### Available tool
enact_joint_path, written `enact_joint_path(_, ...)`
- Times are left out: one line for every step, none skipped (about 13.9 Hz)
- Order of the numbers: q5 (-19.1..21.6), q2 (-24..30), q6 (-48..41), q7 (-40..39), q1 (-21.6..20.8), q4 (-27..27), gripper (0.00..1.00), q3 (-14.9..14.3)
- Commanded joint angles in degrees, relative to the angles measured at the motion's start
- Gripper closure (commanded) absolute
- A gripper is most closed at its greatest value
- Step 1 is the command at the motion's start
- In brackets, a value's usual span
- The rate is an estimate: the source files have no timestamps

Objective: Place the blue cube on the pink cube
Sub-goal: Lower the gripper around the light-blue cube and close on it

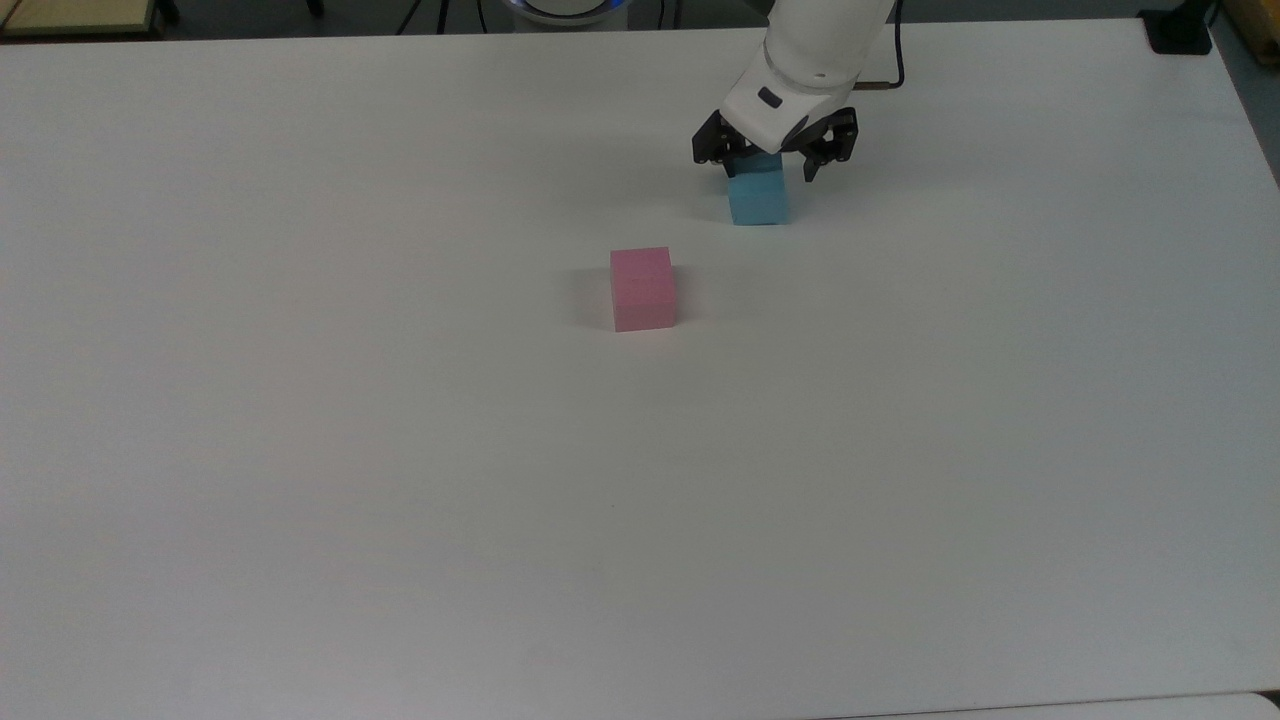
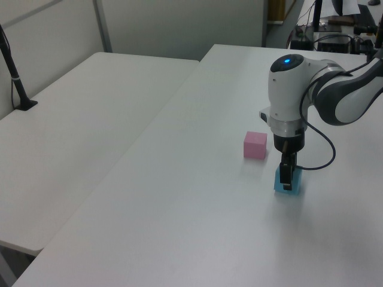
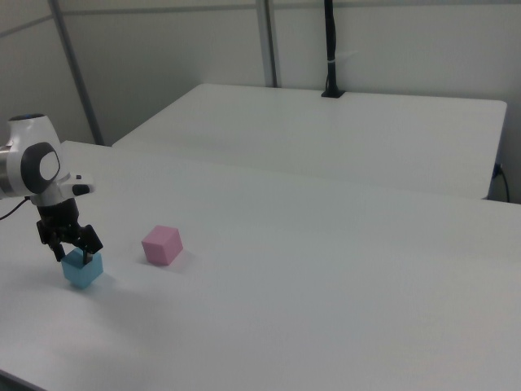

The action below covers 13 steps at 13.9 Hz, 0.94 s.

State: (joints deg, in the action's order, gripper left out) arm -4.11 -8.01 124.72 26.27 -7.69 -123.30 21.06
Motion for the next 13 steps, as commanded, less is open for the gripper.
enact_joint_path(-1.77, 0.98, -0.88, 0.36, -0.39, 0.07, 0.0, 0.03)
enact_joint_path(-2.65, 0.98, -1.58, 0.36, -0.48, 0.16, 0.0, 0.03)
enact_joint_path(-3.09, 0.98, -2.46, 0.36, -0.39, 0.77, 0.0, 0.03)
enact_joint_path(-3.1, 0.98, -2.82, 0.27, -0.31, 0.86, 0.0, 0.03)
enact_joint_path(-3.19, 1.16, -2.82, 0.19, -0.3, 1.04, 0.0, 0.03)
enact_joint_path(-3.1, 1.51, -2.99, -0.34, -0.22, 1.3, 0.0, 0.12)
enact_joint_path(-3.1, 1.68, -3.6, -0.86, -0.13, 1.39, 0.0, 0.12)
enact_joint_path(-3.1, 1.77, -4.31, -1.13, -0.13, 1.83, 0.0, 0.03)
enact_joint_path(-3.1, 1.77, -4.84, -1.13, -0.13, 2.18, 0.0, 0.12)
enact_joint_path(-3.1, 1.86, -5.02, -1.13, -0.13, 2.44, 0.0, 0.12)
enact_joint_path(-3.1, 1.95, -5.02, -1.13, -0.13, 2.53, 0.0, 0.12)
enact_joint_path(-3.1, 1.95, -5.02, -1.13, -0.04, 2.53, 0.0, 0.12)
enact_joint_path(-3.1, 1.95, -5.02, -1.31, 0.05, 2.53, 0.0, 0.12)
